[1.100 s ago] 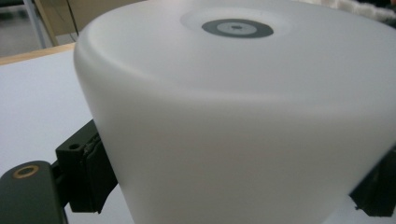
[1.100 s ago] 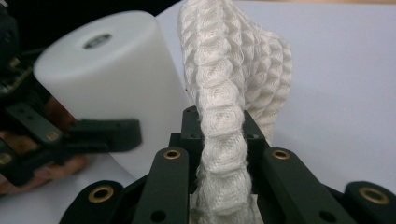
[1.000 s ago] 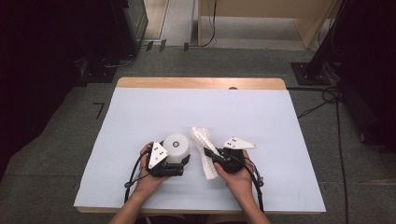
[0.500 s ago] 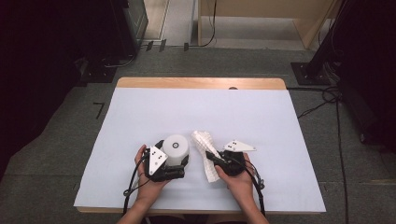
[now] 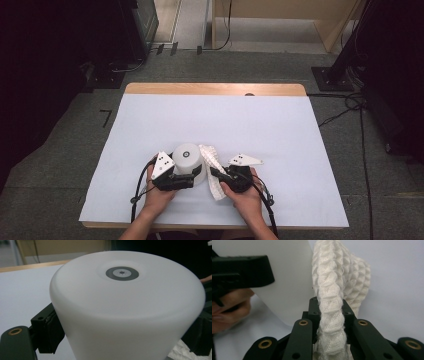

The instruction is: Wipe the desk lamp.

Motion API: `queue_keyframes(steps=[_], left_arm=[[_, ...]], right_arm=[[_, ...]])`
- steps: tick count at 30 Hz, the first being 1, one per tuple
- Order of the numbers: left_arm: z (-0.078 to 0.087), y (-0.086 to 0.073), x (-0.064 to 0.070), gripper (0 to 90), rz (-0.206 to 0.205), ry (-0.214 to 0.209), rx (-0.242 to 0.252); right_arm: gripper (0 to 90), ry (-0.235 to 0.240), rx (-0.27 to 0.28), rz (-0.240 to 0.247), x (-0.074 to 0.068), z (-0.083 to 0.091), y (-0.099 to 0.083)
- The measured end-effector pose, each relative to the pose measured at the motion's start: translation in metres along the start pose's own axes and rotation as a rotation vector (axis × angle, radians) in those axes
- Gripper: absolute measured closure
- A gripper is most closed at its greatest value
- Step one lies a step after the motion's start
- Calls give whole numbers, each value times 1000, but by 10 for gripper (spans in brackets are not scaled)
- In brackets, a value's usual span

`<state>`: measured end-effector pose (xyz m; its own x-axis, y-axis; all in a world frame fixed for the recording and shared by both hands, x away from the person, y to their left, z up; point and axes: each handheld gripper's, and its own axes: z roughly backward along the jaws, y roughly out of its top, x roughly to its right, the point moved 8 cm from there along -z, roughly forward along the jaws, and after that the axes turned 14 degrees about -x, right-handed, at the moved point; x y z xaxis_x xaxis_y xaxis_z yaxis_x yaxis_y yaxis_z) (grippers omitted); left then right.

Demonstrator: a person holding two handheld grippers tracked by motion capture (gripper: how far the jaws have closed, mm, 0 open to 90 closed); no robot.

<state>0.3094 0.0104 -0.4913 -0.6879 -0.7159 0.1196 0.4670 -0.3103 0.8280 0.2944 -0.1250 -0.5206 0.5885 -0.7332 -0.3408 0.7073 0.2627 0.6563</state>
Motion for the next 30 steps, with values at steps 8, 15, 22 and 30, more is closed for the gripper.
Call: queue_keyframes(steps=[8,15,22,30], left_arm=[[-5,-3,12,88,-64,-20,-21],[-2,2,11,88,-59,-28,1],[2,5,7,88,-57,-29,20],[-10,-4,4,87,-89,-11,-17]], right_arm=[[781,48,111,33,-18,28,24],[781,29,127,74,-21,35,27],[782,38,4,3,-4,2,5],[780,28,124,52,-9,30,25]])
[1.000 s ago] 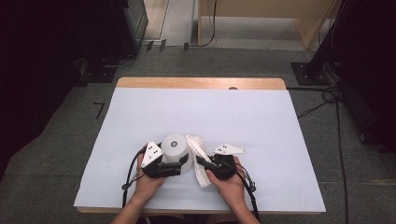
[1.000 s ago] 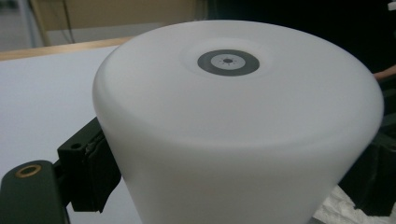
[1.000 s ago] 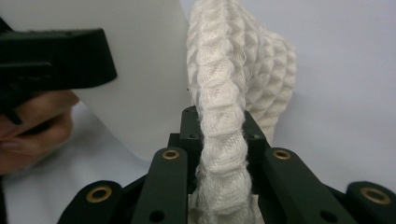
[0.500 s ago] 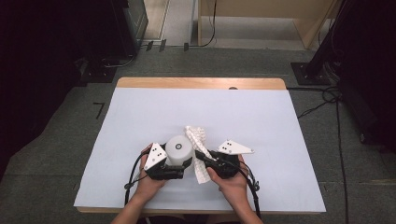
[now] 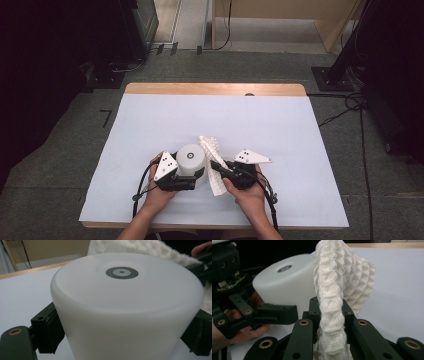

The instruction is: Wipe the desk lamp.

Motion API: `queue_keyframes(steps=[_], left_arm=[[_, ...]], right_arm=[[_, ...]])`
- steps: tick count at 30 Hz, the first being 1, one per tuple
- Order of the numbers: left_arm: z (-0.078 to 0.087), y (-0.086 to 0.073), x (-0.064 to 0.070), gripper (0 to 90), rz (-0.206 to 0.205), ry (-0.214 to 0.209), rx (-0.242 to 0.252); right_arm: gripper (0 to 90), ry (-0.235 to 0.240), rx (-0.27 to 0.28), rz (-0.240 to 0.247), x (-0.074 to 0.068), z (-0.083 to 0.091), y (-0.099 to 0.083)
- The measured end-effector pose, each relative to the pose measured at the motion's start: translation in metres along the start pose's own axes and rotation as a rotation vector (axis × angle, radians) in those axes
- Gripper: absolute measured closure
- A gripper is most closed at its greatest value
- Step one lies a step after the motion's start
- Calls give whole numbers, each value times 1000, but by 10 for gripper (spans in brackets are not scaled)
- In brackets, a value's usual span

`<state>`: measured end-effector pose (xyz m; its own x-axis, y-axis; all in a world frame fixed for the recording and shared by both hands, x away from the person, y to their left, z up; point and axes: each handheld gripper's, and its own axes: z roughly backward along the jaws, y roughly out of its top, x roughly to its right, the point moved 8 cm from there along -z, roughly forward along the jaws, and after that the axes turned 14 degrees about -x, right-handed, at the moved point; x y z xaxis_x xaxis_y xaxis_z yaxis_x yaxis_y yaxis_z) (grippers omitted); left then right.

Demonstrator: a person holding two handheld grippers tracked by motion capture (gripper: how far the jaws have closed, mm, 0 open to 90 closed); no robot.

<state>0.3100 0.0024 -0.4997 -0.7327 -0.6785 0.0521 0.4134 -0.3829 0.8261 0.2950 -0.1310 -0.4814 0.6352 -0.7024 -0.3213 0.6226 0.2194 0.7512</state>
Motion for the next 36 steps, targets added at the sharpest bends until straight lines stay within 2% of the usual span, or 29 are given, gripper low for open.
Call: queue_keyframes(steps=[7,9,10,11,13,14,18,20,22,23,24,26,28,30,33,36], left_arm=[[0,-4,0,82,-18,-9,15],[-2,-7,1,52,-8,-23,-22],[-2,-7,1,36,-8,-23,-22],[-2,-10,4,3,-15,-72,-44],[-1,-11,5,0,-13,-74,-57],[1,-11,4,0,-22,-64,-57],[7,-10,-1,0,3,-27,-54],[9,-9,0,0,28,16,-41],[10,-7,6,0,45,57,-23],[9,-7,8,0,62,114,-24],[7,-7,10,0,76,153,-32],[2,-7,13,0,81,245,-56],[-2,-7,14,0,82,285,-69],[-3,-7,14,5,82,271,-66],[0,-6,14,80,76,248,-50],[3,-7,7,84,60,199,-53]], right_arm=[[780,-24,-19,-39,16,-1,-9],[780,-24,-22,-40,16,-1,-10],[780,-24,-23,-38,16,-1,-10],[780,-27,-20,-31,16,0,-10],[780,-35,-19,-28,17,0,-10],[780,-35,-22,-31,18,1,-10],[779,-38,-26,-39,21,1,-12],[779,-42,-26,-43,23,1,-13],[778,-43,-28,-45,23,0,-14],[778,-44,-27,-41,24,-1,-14],[778,-44,-28,-42,23,-2,-14],[778,-45,-34,-44,22,-3,-15],[778,-47,-34,-36,22,-5,-15],[777,-46,-40,-35,20,-7,-16],[777,-46,-47,-29,17,-10,-17],[777,-43,-52,-27,17,-11,-18]])
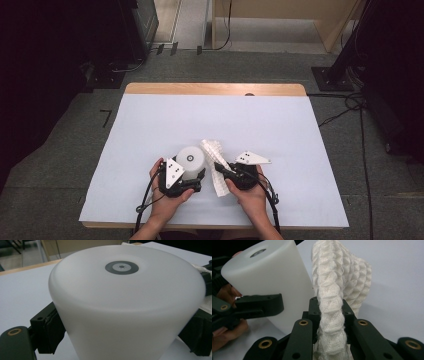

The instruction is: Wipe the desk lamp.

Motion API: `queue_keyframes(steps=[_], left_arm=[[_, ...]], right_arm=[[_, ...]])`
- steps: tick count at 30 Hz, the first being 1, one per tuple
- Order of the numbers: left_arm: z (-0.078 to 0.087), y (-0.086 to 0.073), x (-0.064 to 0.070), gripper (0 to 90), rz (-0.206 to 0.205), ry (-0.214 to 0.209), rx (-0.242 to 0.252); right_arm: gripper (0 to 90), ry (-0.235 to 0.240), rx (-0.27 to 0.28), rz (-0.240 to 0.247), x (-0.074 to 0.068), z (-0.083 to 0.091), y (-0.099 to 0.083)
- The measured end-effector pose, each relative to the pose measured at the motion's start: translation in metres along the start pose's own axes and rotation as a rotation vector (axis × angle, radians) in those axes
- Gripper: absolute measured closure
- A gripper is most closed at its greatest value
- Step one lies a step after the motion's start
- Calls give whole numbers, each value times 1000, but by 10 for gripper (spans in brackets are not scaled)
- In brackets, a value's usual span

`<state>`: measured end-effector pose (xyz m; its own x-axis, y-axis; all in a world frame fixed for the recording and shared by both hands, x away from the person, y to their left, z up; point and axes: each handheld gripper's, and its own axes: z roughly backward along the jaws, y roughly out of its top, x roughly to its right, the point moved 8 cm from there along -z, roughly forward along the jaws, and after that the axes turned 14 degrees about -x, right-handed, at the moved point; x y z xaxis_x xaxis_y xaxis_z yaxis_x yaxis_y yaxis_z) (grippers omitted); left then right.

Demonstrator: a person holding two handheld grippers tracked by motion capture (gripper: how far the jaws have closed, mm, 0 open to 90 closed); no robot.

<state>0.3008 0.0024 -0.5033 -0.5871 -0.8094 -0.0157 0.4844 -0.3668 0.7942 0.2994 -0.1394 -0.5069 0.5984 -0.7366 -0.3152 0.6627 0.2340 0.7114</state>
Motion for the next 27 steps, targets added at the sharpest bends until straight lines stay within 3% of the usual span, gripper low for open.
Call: queue_keyframes(steps=[2,4,5,6,8,10,11,14,19,22,25,27], left_arm=[[2,2,-5,84,-6,-44,18],[8,6,-7,85,-9,-133,53],[8,6,-7,85,-9,-133,53],[12,8,-8,85,-8,-182,70],[14,9,-7,86,-34,-223,76],[14,8,-5,86,-47,-229,73],[13,7,-2,86,-58,-251,66],[10,6,4,86,-76,-262,58],[13,8,4,86,-80,-274,73],[16,10,0,86,-75,-269,84],[21,13,-9,87,-53,-275,102],[22,14,-12,87,-43,-271,106]], right_arm=[[777,4,-8,-5,-1,-2,-2],[777,1,-23,-7,-2,-6,-5],[777,1,-23,-7,-2,-6,-5],[777,-2,-30,-6,-3,-9,-6],[778,17,-36,7,-11,-12,-6],[778,24,-32,5,-13,-12,-5],[779,34,-10,9,-17,-7,1],[780,38,38,20,-21,7,11],[780,48,104,44,-31,28,24],[780,48,89,50,-30,23,21],[780,58,1,22,-24,2,5],[780,63,-26,15,-22,-5,0]])
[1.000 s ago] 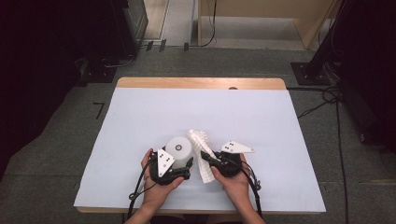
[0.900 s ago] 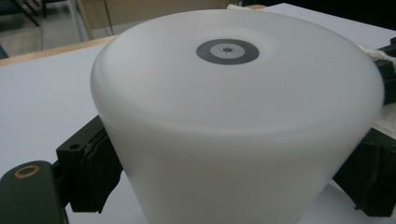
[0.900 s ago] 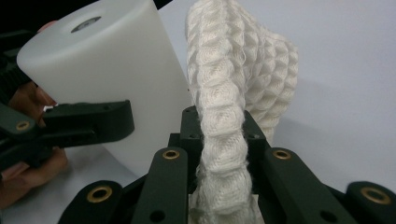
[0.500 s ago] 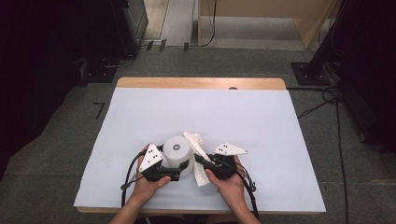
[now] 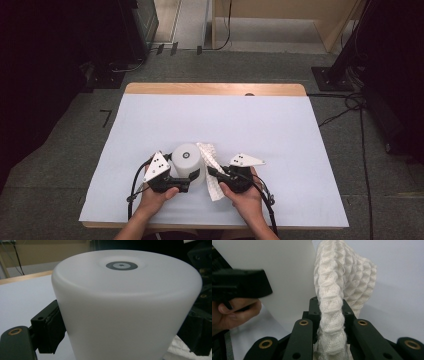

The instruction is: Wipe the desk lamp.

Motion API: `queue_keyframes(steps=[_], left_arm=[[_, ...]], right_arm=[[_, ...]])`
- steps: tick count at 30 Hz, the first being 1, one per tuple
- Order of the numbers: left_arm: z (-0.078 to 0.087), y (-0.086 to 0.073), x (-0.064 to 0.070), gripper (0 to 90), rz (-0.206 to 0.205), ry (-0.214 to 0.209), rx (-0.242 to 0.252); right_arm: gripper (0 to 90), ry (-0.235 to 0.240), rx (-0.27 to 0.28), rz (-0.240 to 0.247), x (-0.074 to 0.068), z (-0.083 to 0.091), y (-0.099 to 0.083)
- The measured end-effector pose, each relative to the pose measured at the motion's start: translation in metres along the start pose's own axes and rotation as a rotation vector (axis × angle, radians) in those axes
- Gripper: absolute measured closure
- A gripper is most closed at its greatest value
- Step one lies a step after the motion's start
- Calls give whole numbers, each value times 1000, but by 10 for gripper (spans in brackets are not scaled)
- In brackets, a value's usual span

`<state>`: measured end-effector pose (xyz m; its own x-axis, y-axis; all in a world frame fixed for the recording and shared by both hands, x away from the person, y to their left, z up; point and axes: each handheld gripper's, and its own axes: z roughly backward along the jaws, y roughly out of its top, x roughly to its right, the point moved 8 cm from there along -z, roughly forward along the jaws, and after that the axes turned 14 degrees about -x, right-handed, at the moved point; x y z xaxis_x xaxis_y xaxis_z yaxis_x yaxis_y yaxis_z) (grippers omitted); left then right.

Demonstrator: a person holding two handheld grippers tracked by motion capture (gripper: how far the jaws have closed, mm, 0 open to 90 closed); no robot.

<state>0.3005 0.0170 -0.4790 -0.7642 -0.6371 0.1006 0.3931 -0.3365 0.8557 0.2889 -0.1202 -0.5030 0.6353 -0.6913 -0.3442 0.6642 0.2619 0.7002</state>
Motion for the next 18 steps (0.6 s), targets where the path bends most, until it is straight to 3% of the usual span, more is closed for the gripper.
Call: queue_keyframes(steps=[3,9,13,18], left_arm=[[-2,-1,0,87,-10,2,-5],[-12,-6,5,86,-48,20,-36],[-19,-13,6,86,-83,46,-69],[-21,-17,5,85,-98,58,-80]], right_arm=[[780,11,19,3,-3,3,4],[780,14,134,59,-14,29,23],[780,-17,120,57,-6,29,20],[780,-39,105,15,8,25,14]])
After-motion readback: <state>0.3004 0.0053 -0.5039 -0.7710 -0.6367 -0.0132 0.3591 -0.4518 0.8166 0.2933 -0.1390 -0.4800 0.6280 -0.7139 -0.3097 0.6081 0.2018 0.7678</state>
